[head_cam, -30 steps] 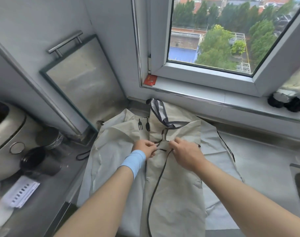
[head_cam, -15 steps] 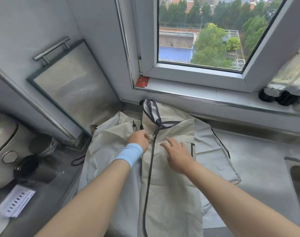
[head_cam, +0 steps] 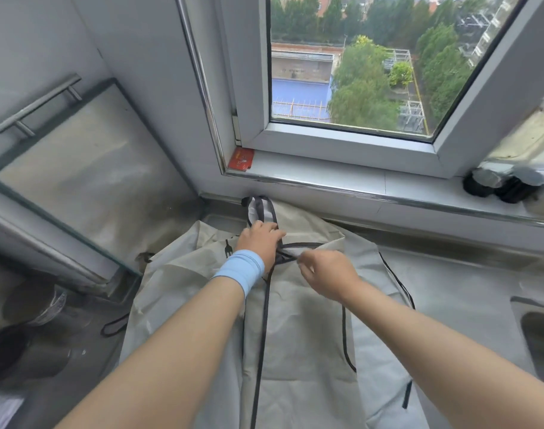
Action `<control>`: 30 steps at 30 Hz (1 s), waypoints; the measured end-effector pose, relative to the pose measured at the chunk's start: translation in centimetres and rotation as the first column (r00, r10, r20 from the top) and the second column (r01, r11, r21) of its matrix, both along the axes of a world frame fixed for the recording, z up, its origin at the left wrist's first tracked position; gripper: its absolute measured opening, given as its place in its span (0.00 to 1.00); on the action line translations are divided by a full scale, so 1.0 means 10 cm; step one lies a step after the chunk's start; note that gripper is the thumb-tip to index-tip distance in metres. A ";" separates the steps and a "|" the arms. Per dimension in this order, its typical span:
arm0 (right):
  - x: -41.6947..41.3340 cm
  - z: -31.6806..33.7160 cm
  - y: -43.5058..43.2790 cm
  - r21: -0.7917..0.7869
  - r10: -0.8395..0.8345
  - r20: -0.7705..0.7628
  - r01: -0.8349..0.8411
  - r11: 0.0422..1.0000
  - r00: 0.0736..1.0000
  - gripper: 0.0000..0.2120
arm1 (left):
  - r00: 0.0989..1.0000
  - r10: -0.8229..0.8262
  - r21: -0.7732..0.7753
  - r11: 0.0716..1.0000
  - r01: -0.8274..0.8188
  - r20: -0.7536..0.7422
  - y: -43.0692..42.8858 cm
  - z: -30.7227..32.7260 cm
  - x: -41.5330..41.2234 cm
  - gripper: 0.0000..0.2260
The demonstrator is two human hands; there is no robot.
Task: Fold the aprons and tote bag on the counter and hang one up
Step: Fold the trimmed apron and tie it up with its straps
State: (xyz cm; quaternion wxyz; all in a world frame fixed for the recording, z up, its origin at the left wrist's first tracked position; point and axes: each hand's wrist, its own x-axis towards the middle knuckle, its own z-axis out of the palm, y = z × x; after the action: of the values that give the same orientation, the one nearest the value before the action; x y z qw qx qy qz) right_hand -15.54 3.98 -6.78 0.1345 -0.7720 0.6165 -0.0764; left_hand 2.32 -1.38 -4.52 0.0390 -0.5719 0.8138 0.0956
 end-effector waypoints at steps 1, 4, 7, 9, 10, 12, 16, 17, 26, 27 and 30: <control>0.03 0.03 -0.10 -0.019 -0.053 0.041 0.054 0.998 0.998 0.11 | 1.000 0.000 0.032 0.999 -0.001 0.030 -0.06 0.01 0.02 0.22; 0.12 0.00 -0.41 -0.054 -0.040 -0.045 0.038 0.998 0.998 0.13 | 0.996 -0.015 0.126 0.992 0.004 0.083 -0.22 0.06 0.09 0.21; 0.23 -0.08 -0.66 -0.043 0.108 -0.186 -0.118 0.992 0.977 0.21 | 0.984 -0.032 0.184 0.983 -0.001 0.178 -0.37 0.08 0.09 0.21; 0.30 -0.14 -0.75 0.003 0.241 -0.238 -0.248 0.969 0.941 0.21 | 0.961 -0.047 0.284 0.958 -0.034 0.273 -0.48 0.07 0.10 0.19; 0.34 -0.14 -0.78 0.023 0.273 -0.276 -0.277 0.961 0.922 0.18 | 0.949 -0.044 0.338 0.939 -0.068 0.313 -0.51 0.09 0.10 0.18; 0.36 -0.12 -0.83 0.046 0.300 -0.387 -0.307 0.951 0.872 0.12 | 0.942 -0.050 0.338 0.938 -0.070 0.333 -0.55 0.13 0.10 0.18; 0.30 0.03 -0.85 -0.042 0.193 -0.328 -0.218 0.975 0.925 0.09 | 0.975 -0.021 0.243 0.969 -0.034 0.221 -0.56 0.20 0.18 0.11; 0.26 0.09 -0.87 -0.087 0.116 -0.237 -0.140 0.986 0.965 0.09 | 0.991 0.031 0.212 0.975 -0.058 0.128 -0.58 0.21 0.19 0.09; -0.35 0.67 -1.06 0.146 -0.605 0.382 0.601 0.786 0.699 0.07 | 0.335 0.479 0.150 0.725 -0.672 -0.812 -0.73 0.76 0.08 0.08; -0.40 0.69 -1.06 0.157 -0.641 0.409 0.643 0.750 0.649 0.08 | 0.326 0.480 0.143 0.711 -0.689 -0.814 -0.73 0.85 0.04 0.08; -0.43 0.73 -0.97 0.189 -0.727 0.410 0.729 0.658 0.550 0.16 | 0.260 0.460 0.233 0.767 -0.597 -0.849 -0.76 0.98 -0.09 0.08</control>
State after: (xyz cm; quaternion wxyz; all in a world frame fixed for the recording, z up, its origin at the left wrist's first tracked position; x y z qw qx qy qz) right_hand -19.89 -5.75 0.50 0.2287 -0.4072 0.8307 -0.3031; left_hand 1.46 -8.96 5.31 -0.4531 -0.6784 0.4787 0.3244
